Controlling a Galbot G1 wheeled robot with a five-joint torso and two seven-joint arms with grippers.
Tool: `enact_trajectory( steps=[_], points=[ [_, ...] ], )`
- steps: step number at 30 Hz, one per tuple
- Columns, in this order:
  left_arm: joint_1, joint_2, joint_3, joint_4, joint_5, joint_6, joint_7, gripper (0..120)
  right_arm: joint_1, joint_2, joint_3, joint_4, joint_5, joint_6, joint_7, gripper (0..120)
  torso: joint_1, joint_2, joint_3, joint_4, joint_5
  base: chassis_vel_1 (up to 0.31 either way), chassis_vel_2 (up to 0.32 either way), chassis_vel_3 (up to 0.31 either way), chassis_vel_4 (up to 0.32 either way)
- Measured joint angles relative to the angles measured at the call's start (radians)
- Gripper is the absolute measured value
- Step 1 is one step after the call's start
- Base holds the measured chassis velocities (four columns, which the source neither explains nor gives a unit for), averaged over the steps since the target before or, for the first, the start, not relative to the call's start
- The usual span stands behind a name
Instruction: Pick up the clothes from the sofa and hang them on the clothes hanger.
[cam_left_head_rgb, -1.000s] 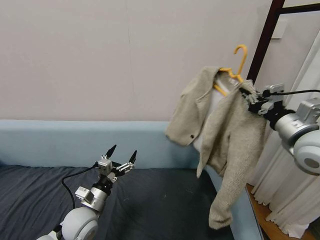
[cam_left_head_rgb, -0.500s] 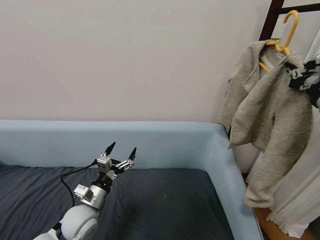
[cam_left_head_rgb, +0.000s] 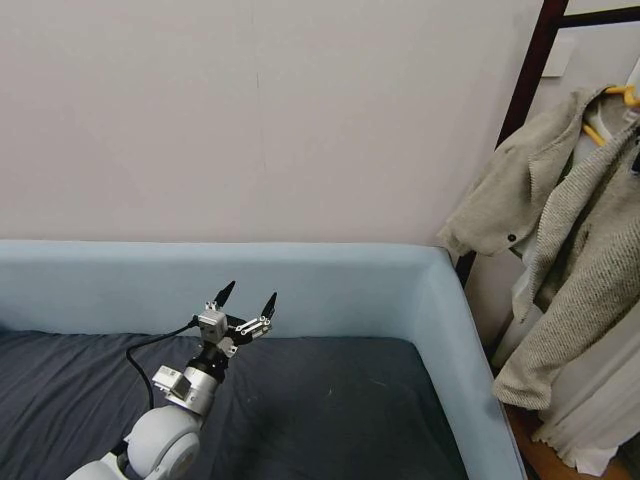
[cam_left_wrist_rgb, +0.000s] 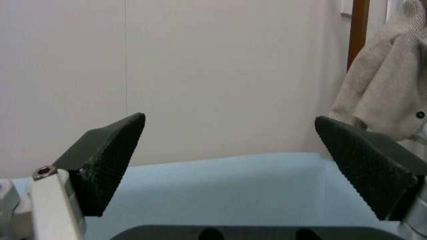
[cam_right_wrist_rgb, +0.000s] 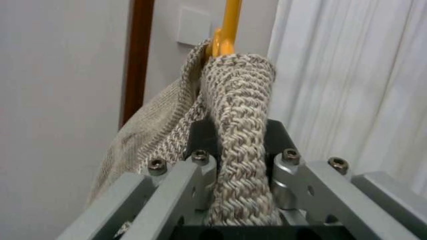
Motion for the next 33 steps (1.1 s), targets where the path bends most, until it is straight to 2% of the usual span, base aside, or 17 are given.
enact_trajectory(
  steps=[3, 8, 14, 18, 22, 33],
  points=[
    [-0.001, 0.000, 0.001, 0.000, 0.000, 0.000, 0.001, 100, 0.047, 0.038, -0.046, -0.046, -0.019, 0.000, -0.006, 10, 0.000, 0.000, 0.000, -0.0003, 0.0000, 0.000, 0.000, 0.000, 0.000],
    [0.005, 0.010, -0.009, -0.011, -0.001, 0.002, 0.001, 100, 0.212, 0.193, -0.205, -0.167, -0.113, -0.010, -0.015, 10, 0.000, 0.000, 0.000, 0.0006, 0.0001, 0.000, 0.000, 0.000, 0.000],
    [0.003, 0.019, -0.023, -0.009, -0.004, 0.002, 0.000, 100, 0.367, 0.282, -0.316, -0.235, -0.171, -0.016, -0.015, 10, 0.000, 0.000, 0.000, 0.0005, -0.0005, 0.000, 0.000, 0.000, 0.000],
    [0.001, 0.012, -0.024, -0.006, -0.006, 0.002, -0.002, 100, 0.525, 0.363, -0.431, -0.349, -0.192, -0.019, -0.013, 10, 0.000, 0.000, 0.000, 0.0002, -0.0006, 0.000, 0.000, 0.000, 0.000],
    [0.002, 0.010, -0.023, -0.004, -0.006, 0.002, -0.002, 100, 0.600, 0.414, -0.484, -0.429, -0.199, -0.020, -0.008, 10, 0.000, 0.000, 0.000, 0.0003, -0.0004, 0.000, 0.000, 0.000, 0.000],
    [0.012, 0.008, -0.031, -0.008, -0.003, -0.001, -0.002, 100, 0.695, 0.470, -0.556, -0.527, -0.176, -0.024, 0.049, 10, 0.000, 0.000, 0.000, -0.0001, 0.0003, 0.000, 0.000, 0.000, 0.000]
  ],
)
